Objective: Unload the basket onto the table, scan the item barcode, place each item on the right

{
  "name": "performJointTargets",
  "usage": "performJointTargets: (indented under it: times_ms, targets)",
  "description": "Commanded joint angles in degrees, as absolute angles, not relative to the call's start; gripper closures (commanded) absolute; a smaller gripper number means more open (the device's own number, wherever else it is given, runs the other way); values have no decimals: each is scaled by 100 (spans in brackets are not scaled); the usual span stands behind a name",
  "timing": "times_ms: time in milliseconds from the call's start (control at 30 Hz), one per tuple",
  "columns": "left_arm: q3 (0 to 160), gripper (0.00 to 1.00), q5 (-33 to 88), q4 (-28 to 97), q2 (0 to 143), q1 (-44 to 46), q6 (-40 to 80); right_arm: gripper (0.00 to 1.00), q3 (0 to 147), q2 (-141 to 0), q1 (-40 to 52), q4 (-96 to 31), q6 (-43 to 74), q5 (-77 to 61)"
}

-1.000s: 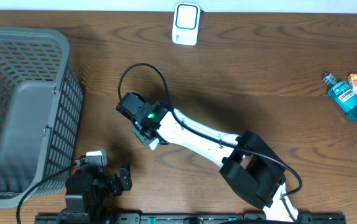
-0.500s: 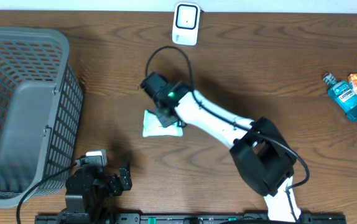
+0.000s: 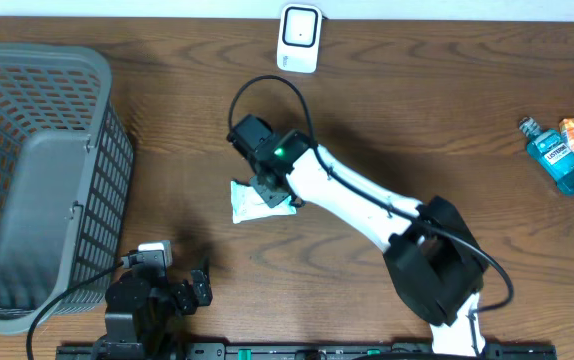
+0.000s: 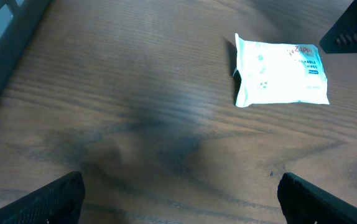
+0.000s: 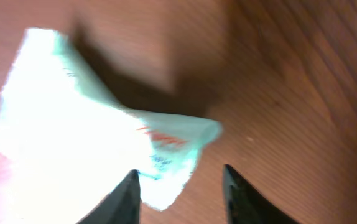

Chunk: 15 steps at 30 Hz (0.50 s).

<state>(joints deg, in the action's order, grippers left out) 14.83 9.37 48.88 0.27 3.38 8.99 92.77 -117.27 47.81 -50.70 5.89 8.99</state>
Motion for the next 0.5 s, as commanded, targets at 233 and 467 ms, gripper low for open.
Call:
performJointTargets:
  times_ms: [233, 467]
  targets:
    - [1435, 1, 1004, 5072, 21, 318, 888, 99, 8785, -11712, 5100, -4543, -2018, 746]
    - [1435, 1, 1004, 5072, 21, 318, 888, 99, 8702, -11778, 5157, -3662, -1929, 565]
